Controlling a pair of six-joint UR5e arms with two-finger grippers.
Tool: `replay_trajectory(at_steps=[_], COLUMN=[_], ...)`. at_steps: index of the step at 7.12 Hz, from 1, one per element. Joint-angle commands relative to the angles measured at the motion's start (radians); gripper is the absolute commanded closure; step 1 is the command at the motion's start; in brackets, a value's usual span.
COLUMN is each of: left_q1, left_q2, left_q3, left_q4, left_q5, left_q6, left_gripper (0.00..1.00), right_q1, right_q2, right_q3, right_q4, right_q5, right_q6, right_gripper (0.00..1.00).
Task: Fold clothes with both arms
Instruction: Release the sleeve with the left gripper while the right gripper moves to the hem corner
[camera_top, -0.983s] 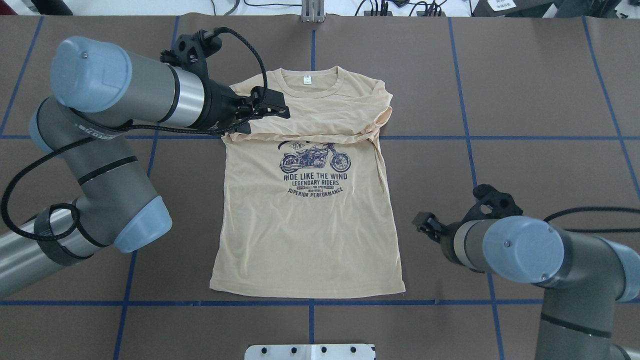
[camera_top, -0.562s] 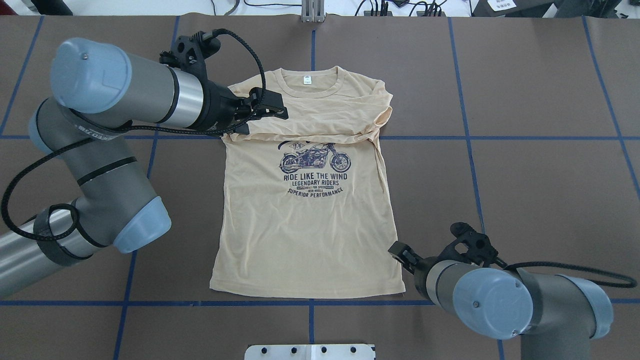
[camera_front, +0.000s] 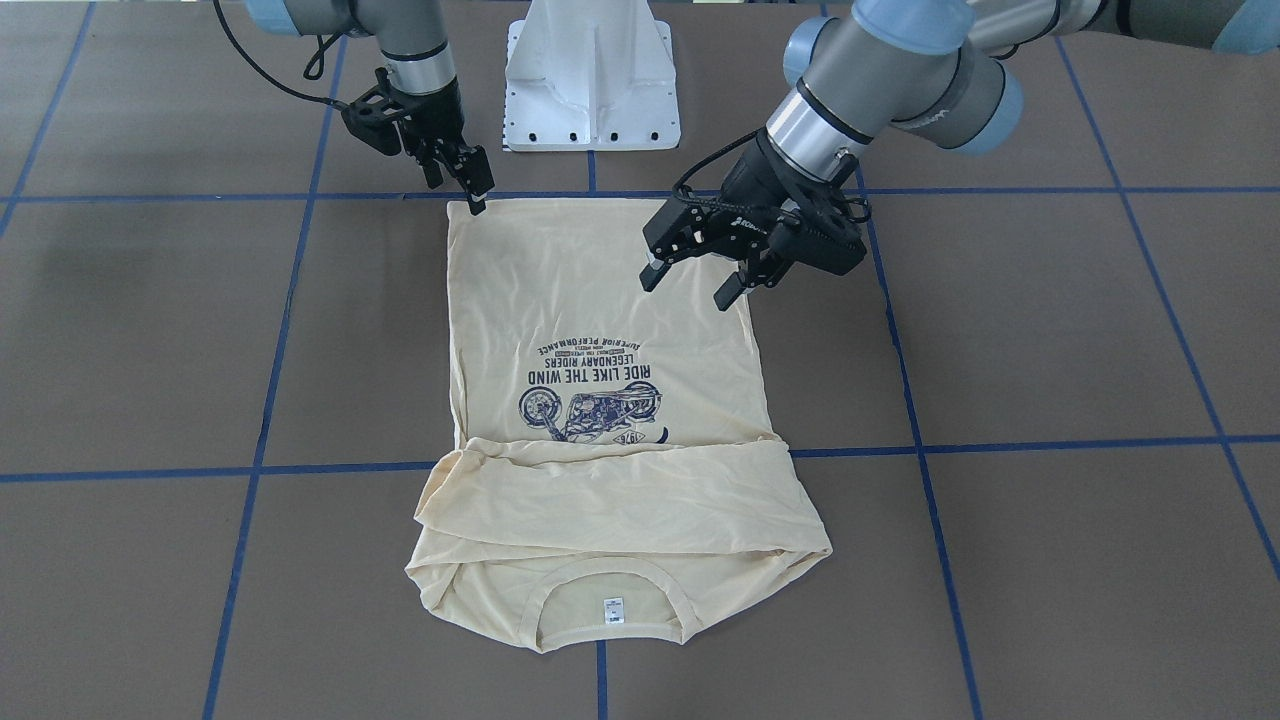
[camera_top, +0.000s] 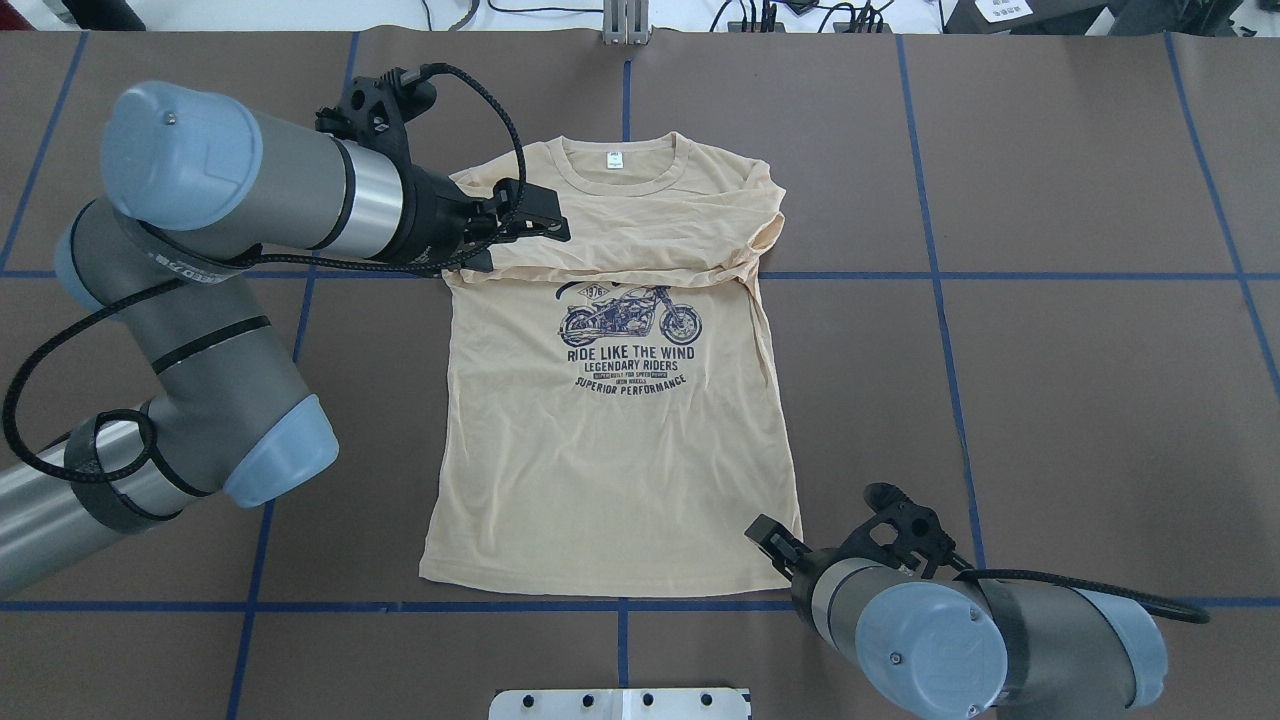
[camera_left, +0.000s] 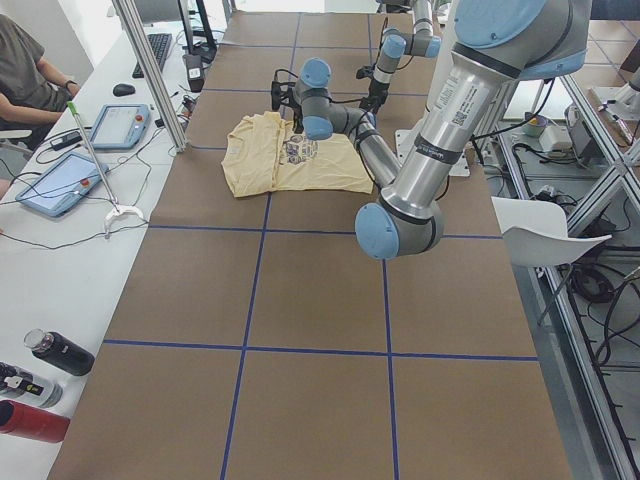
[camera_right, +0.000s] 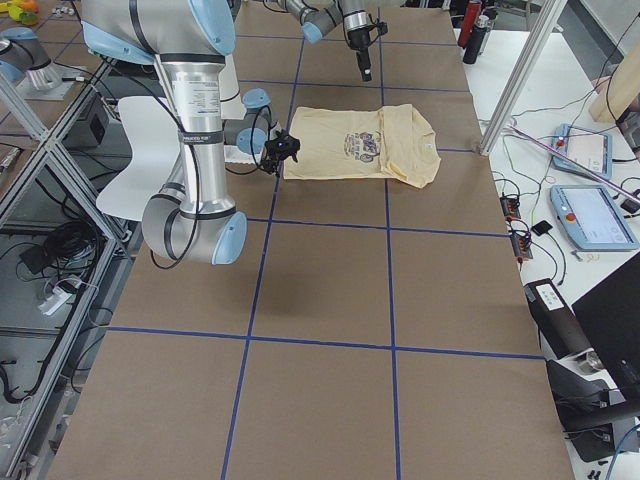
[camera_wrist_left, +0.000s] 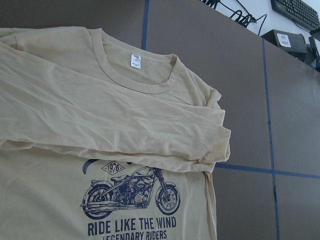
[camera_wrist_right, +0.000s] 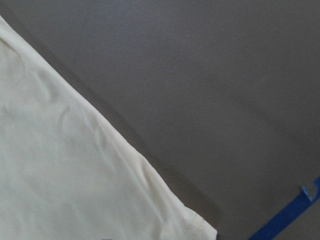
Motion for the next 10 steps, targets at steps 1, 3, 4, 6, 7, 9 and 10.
replay_trajectory(at_steps=[1, 3, 4, 6, 7, 9, 10], left_q1=[0.001, 0.003, 0.003, 0.003, 0.003, 0.005, 0.005], left_q2=[0.001, 0.001, 0.001, 0.002, 0.002, 0.010, 0.077], left_q3=[0.002, 0.004, 0.004, 0.005, 0.004, 0.007, -0.007], left_q4=[0.000, 0.000, 0.000, 0.000, 0.000, 0.001, 0.001], left_q5=[0.002, 0.003, 0.003, 0.003, 0.003, 0.003, 0.009], left_q6=[-0.001, -0.001, -0.001, -0.001, 0.001, -0.010, -0.059], left_gripper=[0.01, 0.01, 0.01, 0.01, 0.01, 0.01, 0.01], right_q1=[-0.003, -0.007, -0.005, -0.004, -0.002, 0.003, 0.003], right_q2=[-0.001, 0.008, 0.008, 0.005, 0.003, -0.003, -0.012], right_q3=[-0.012, -0.026, -0.025, -0.023, -0.019, 0.006, 0.023], right_q4=[-0.001, -0.001, -0.001, -0.001, 0.000, -0.001, -0.001], right_q5=[-0.001, 0.001, 0.002, 0.004, 0.005, 0.007, 0.009], right_q6=[0.001, 0.001, 0.001, 0.001, -0.001, -0.001, -0.001], right_gripper=[0.13, 0.21, 0.43, 1.00, 1.00, 1.00, 1.00])
